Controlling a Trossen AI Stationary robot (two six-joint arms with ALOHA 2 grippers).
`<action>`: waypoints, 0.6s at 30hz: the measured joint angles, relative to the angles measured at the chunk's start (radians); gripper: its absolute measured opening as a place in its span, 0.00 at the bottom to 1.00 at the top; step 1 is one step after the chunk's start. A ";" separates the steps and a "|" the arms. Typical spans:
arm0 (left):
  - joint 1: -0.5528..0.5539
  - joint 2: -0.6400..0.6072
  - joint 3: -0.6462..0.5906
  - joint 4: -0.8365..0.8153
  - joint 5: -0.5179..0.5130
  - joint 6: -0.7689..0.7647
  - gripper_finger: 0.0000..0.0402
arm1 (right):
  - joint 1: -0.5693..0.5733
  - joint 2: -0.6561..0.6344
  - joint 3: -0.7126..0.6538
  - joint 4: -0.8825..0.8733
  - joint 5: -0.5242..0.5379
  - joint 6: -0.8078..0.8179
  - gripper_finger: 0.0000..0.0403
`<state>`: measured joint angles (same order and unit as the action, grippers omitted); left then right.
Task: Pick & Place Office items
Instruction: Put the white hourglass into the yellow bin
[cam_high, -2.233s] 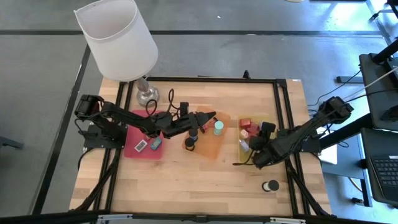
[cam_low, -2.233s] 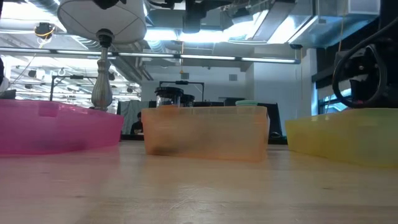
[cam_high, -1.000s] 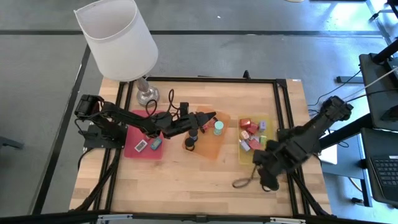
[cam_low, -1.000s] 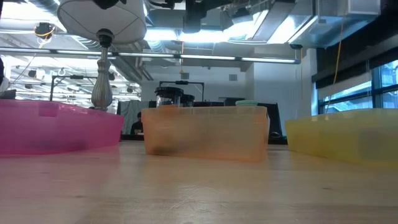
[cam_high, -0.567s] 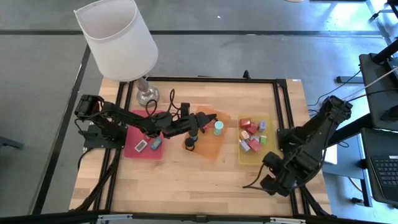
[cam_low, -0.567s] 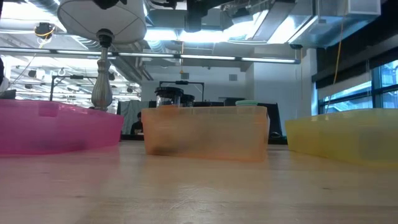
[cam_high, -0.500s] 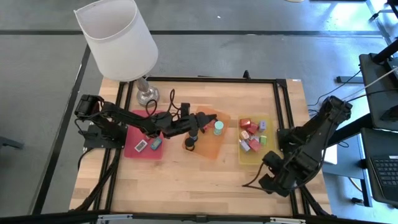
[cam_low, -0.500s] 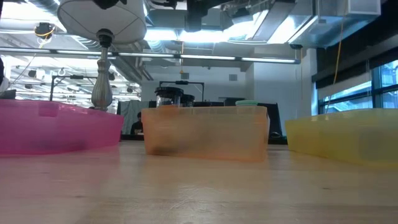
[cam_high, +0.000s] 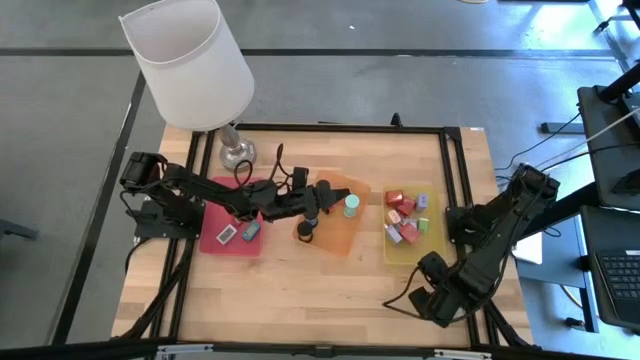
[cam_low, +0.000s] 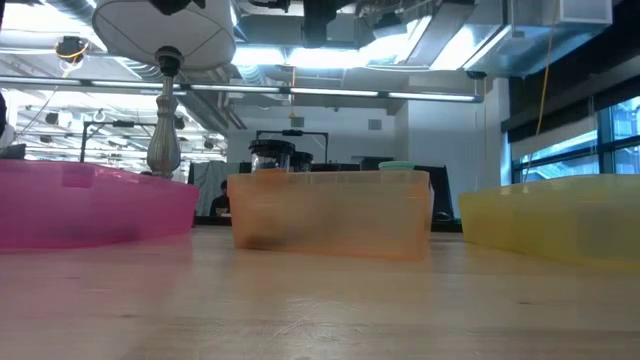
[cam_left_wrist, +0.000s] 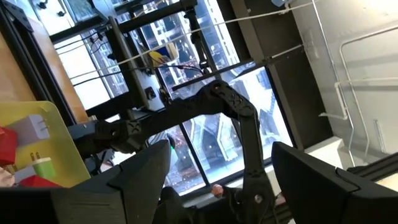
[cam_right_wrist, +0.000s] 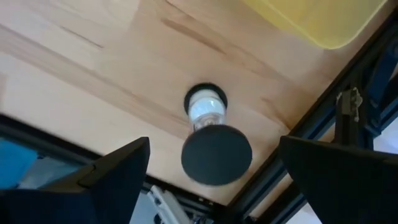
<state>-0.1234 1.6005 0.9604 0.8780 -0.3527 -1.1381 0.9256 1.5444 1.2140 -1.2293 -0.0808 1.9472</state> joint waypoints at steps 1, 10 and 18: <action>0.000 0.000 0.000 0.000 0.000 0.000 0.70 | -0.001 0.012 0.000 0.000 -0.005 -0.005 0.90; 0.000 0.000 0.000 0.000 0.034 -0.001 0.70 | 0.000 0.122 0.000 0.009 -0.066 -0.088 0.90; 0.000 0.000 0.000 0.000 0.044 -0.003 0.70 | 0.000 0.149 0.000 0.034 -0.088 -0.104 0.83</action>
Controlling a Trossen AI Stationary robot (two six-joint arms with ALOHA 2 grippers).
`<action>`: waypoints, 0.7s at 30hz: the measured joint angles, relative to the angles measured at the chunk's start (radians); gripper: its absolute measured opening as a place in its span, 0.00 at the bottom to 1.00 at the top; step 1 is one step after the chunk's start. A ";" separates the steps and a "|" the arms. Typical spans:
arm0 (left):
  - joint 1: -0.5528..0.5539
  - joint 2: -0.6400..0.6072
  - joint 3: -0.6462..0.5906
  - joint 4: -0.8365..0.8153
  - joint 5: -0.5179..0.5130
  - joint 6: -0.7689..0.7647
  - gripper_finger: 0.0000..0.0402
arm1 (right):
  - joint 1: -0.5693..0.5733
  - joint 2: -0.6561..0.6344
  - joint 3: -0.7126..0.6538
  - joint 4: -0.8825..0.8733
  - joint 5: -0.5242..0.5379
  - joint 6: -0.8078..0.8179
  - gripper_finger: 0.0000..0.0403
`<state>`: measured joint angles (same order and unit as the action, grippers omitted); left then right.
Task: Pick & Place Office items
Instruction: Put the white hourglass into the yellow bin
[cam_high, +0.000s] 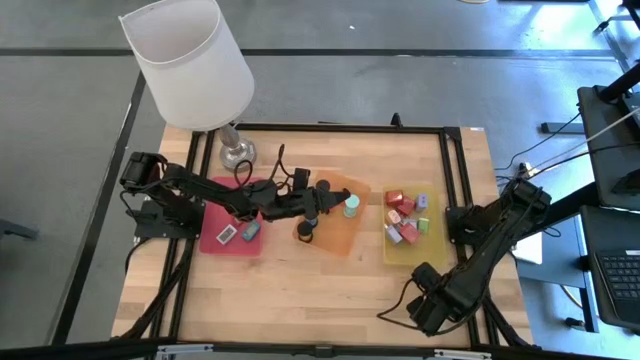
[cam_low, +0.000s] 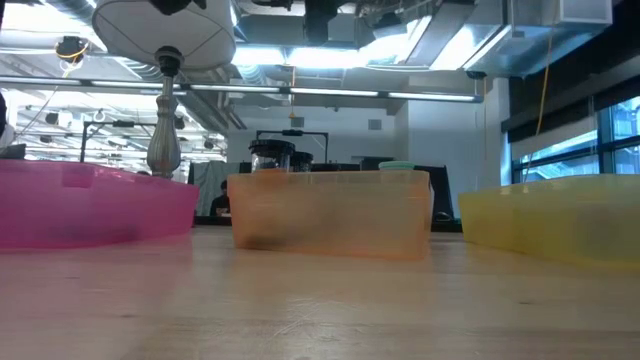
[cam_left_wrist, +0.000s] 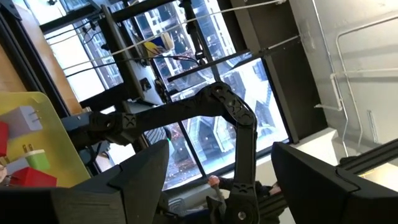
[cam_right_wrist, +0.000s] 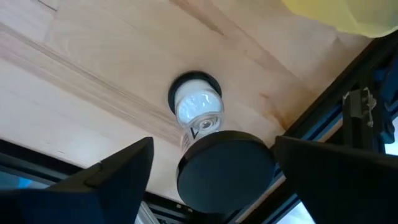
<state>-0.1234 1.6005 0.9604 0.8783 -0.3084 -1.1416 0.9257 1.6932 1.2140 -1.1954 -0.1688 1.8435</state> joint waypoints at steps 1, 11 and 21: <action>0.000 0.000 0.000 0.000 0.000 0.000 0.70 | 0.000 0.000 0.000 0.000 0.000 0.000 0.81; -0.014 0.000 0.000 0.000 0.000 0.000 0.70 | 0.000 0.001 0.000 0.000 -0.048 -0.012 0.53; -0.020 0.000 -0.002 0.282 0.068 -0.011 0.69 | -0.006 0.000 0.054 -0.002 -0.013 -0.071 0.54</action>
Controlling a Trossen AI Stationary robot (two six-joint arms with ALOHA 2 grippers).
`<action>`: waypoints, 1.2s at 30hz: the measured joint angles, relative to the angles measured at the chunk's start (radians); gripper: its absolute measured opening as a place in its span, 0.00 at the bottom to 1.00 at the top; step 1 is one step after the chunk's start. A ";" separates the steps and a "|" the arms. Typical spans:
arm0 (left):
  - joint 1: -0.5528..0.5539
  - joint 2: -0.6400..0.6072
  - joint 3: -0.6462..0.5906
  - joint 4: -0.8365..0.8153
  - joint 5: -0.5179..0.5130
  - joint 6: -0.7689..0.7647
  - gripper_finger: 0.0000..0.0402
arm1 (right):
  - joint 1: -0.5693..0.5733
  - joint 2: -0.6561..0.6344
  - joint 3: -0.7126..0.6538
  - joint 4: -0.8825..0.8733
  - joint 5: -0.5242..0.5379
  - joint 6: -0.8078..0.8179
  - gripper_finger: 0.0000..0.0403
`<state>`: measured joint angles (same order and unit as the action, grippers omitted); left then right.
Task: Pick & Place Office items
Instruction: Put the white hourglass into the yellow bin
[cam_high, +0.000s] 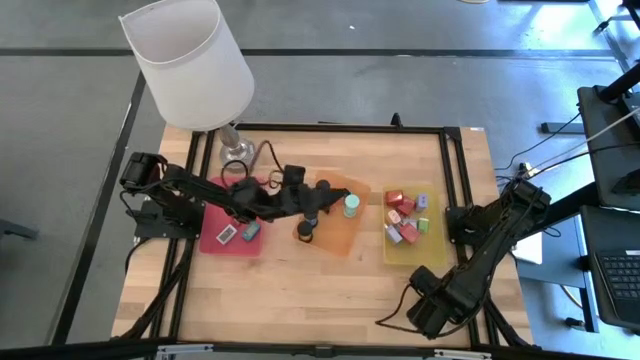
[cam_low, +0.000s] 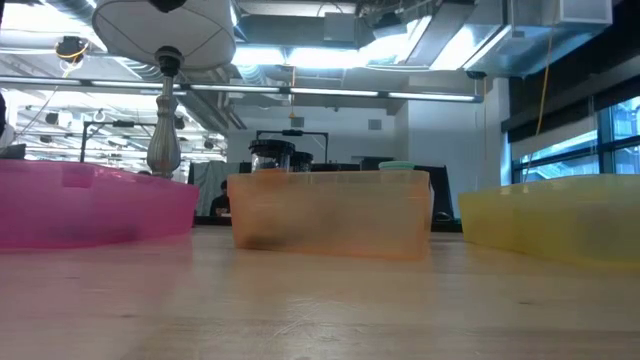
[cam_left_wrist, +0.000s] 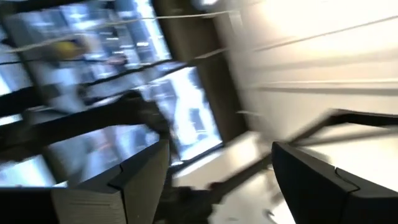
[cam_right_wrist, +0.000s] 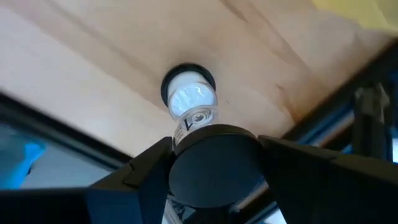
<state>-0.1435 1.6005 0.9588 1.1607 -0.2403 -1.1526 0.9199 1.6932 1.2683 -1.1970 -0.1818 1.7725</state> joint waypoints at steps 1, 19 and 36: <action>0.000 0.000 0.000 0.048 0.020 0.012 0.69 | -0.007 0.000 0.015 -0.003 0.021 -0.020 0.54; 0.147 0.000 0.001 0.246 0.530 -0.305 0.69 | -0.328 -0.002 0.203 -0.139 0.392 -0.405 0.55; 0.179 0.000 0.001 0.257 0.641 -0.356 0.69 | -0.712 0.046 0.267 0.205 0.407 -1.014 0.55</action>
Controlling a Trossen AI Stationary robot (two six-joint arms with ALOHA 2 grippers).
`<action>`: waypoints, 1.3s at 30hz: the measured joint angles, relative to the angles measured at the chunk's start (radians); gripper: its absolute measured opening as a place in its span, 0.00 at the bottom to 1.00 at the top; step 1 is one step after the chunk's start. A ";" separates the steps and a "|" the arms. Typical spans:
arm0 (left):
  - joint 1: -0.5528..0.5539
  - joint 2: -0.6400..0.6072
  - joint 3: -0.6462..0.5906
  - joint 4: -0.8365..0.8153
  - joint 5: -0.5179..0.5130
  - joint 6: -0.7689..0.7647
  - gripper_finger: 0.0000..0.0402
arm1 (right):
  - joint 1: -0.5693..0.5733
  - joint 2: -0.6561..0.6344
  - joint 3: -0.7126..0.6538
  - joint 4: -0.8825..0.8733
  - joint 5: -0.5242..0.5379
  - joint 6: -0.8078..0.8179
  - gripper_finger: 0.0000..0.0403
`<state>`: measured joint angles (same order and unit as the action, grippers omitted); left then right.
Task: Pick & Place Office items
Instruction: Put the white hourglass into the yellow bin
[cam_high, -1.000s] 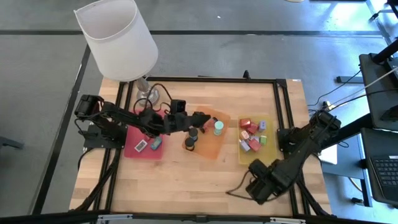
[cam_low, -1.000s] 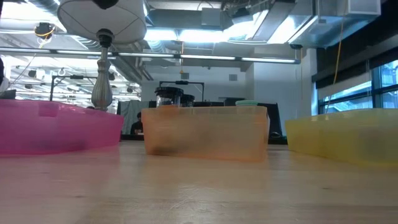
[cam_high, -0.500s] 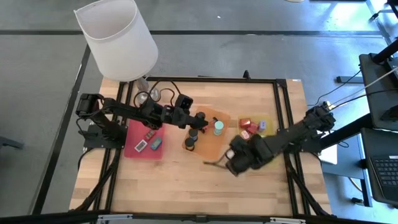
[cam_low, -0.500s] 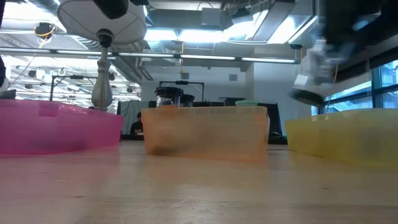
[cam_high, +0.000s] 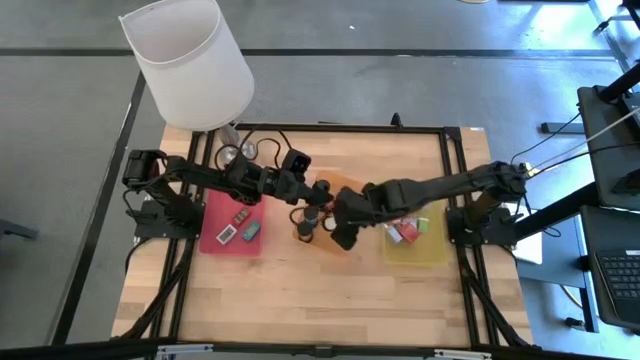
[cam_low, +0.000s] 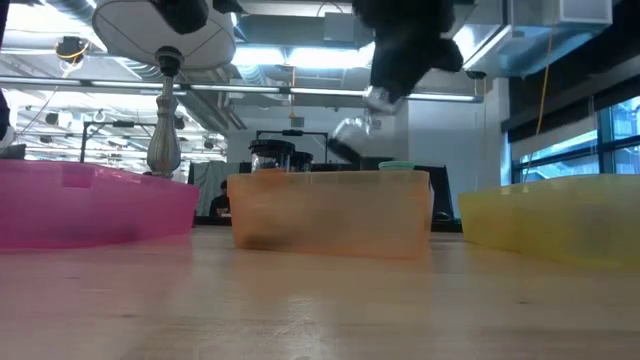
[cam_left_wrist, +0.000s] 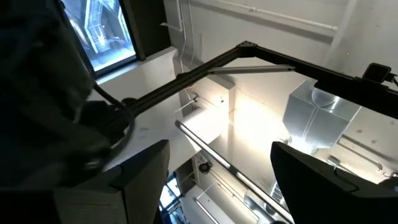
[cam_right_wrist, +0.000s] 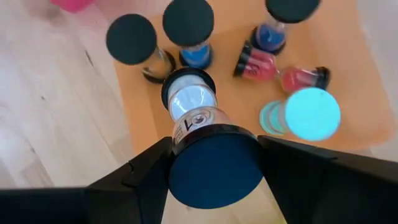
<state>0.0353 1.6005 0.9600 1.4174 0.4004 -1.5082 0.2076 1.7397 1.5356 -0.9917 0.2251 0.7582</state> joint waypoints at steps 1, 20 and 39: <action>0.000 0.000 0.000 0.000 0.000 0.000 0.69 | -0.015 0.010 0.000 -0.001 -0.017 -0.008 0.55; -0.053 0.000 0.000 0.150 0.064 0.028 0.69 | -0.074 0.055 0.000 -0.027 -0.087 -0.283 0.55; -0.120 -0.081 0.000 0.146 0.093 0.274 0.69 | -0.087 0.056 -0.093 0.003 -0.086 -0.334 0.55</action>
<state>-0.0845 1.5193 0.9604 1.5639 0.4938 -1.2343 0.1203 1.7954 1.4429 -0.9885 0.1387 0.4243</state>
